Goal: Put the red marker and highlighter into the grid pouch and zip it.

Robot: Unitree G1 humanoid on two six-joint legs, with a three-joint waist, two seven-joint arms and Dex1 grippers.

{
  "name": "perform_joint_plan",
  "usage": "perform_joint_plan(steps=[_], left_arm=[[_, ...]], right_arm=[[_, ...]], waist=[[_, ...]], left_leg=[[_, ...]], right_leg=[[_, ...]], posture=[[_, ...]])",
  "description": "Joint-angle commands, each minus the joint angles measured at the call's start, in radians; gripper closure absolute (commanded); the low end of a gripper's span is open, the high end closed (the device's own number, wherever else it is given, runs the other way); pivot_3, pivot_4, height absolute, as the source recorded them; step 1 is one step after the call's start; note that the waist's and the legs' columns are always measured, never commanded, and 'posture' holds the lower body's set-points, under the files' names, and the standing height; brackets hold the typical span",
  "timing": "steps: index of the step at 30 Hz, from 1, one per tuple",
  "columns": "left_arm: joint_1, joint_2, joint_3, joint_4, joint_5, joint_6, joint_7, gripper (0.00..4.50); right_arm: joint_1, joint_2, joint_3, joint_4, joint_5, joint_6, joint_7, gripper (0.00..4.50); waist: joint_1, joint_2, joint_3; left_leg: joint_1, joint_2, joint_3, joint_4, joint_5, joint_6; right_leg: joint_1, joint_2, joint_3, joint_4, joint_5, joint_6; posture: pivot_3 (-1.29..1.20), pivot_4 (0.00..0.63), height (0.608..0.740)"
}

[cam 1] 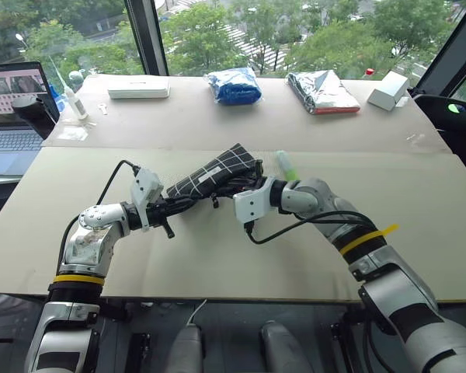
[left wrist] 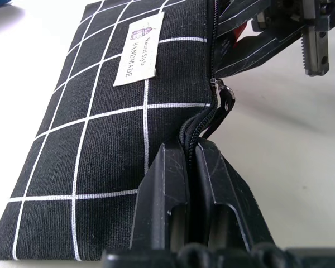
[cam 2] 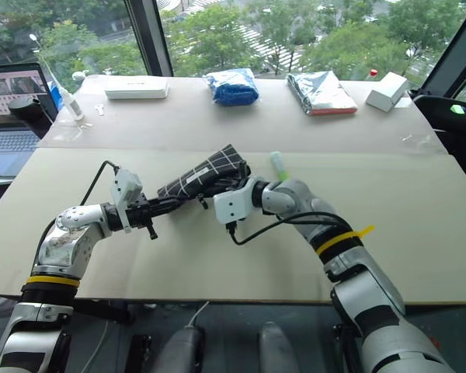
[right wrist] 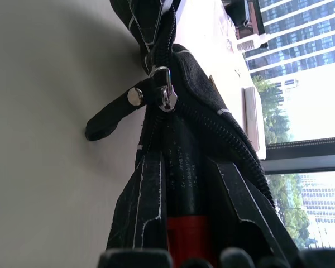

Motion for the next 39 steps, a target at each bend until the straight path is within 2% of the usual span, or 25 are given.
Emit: perform_joint_plan(steps=[1,4,6,10,15,19,23,25,30,33,39], left_arm=[[-0.01,0.002,0.013,-0.029,-0.02,-0.007,-0.013,4.5],[-0.011,0.001,0.014,-0.03,-0.02,-0.002,-0.014,4.5],[-0.011,0.0,0.015,-0.03,-0.02,-0.001,-0.015,4.5],[-0.01,-0.004,0.015,-0.033,-0.023,0.002,-0.013,4.5],[-0.01,-0.007,0.014,-0.029,-0.024,0.003,-0.011,4.5],[-0.009,-0.012,0.014,-0.029,-0.027,0.007,-0.003,4.5],[-0.005,-0.015,0.015,-0.028,-0.03,0.008,0.004,4.5],[-0.002,-0.015,0.017,-0.029,-0.03,0.009,0.006,4.5],[0.015,-0.008,0.023,-0.04,-0.032,0.013,0.008,4.5],[0.02,-0.008,0.024,-0.044,-0.033,0.014,0.011,4.5],[0.032,-0.006,0.03,-0.064,-0.036,0.022,0.02,4.5]], right_arm=[[-0.039,0.02,0.043,0.018,-0.024,-0.099,-0.027,3.9],[-0.045,0.016,0.059,0.051,-0.04,-0.132,-0.039,3.9],[-0.04,0.021,0.05,0.067,-0.012,-0.113,-0.015,2.9],[-0.072,0.018,0.005,0.095,-0.038,-0.069,-0.103,1.73],[-0.088,-0.036,-0.056,0.115,0.042,-0.08,-0.096,1.73],[0.0,-0.084,-0.191,-0.006,0.391,0.067,0.167,1.73],[0.118,-0.156,-0.314,-0.251,0.748,0.529,0.431,1.73],[0.15,-0.185,-0.37,-0.298,0.835,0.653,0.467,1.73],[0.126,-0.138,-0.429,-0.21,0.766,0.699,0.274,1.73],[0.084,-0.087,-0.43,-0.098,0.694,0.712,0.13,1.73],[0.026,-0.004,-0.395,0.085,0.583,0.757,-0.043,1.73]], waist=[[-0.001,0.0,0.0],[-0.001,0.0,0.0],[-0.001,0.0,0.0],[-0.003,0.0,0.0],[0.001,0.0,0.0],[0.002,0.0,0.0],[0.001,0.0,0.0],[0.001,0.0,0.0],[-0.005,0.0,0.0],[-0.005,0.0,0.0],[0.001,0.0,0.0]], left_leg=[[0.0,0.0,0.0,0.0,0.0,0.0],[0.0,0.0,0.0,0.0,0.0,0.0],[0.0,0.0,0.0,0.0,0.0,0.0],[0.001,0.0,0.0,0.0,0.0,0.0],[0.001,0.0,0.0,0.0,0.0,0.0],[0.001,0.0,0.0,0.0,0.0,0.0],[0.001,0.0,-0.001,0.001,0.0,0.0],[0.001,0.0,-0.001,0.001,0.0,0.0],[0.002,0.0,0.0,0.0,0.0,0.0],[0.002,0.001,0.0,0.0,0.0,0.0],[0.001,0.0,0.0,0.001,0.0,0.0]], right_leg=[[0.0,0.0,0.0,0.0,0.0,0.0],[0.0,0.0,0.0,0.001,0.0,0.0],[0.0,0.0,0.0,0.001,0.0,0.0],[0.0,0.0,0.0,0.002,0.0,0.0],[0.0,0.0,0.0,0.002,0.0,0.0],[0.001,0.0,0.0,0.001,0.0,0.0],[0.002,0.0,0.0,0.002,0.0,0.0],[0.001,0.0,0.0,0.002,0.0,0.0],[0.001,0.001,0.0,0.002,0.0,0.0],[0.0,0.001,0.0,0.003,0.0,0.0],[0.0,0.0,0.0,0.002,0.0,0.0]], posture=[[0.0,0.15,0.74],[0.0,0.15,0.74],[0.0,0.15,0.74],[0.0,0.15,0.74],[0.0,0.15,0.74],[0.0,0.15,0.74],[0.0,0.15,0.74],[0.0,0.15,0.74],[0.0,0.15,0.74],[0.0,0.15,0.74],[0.0,0.15,0.74]])
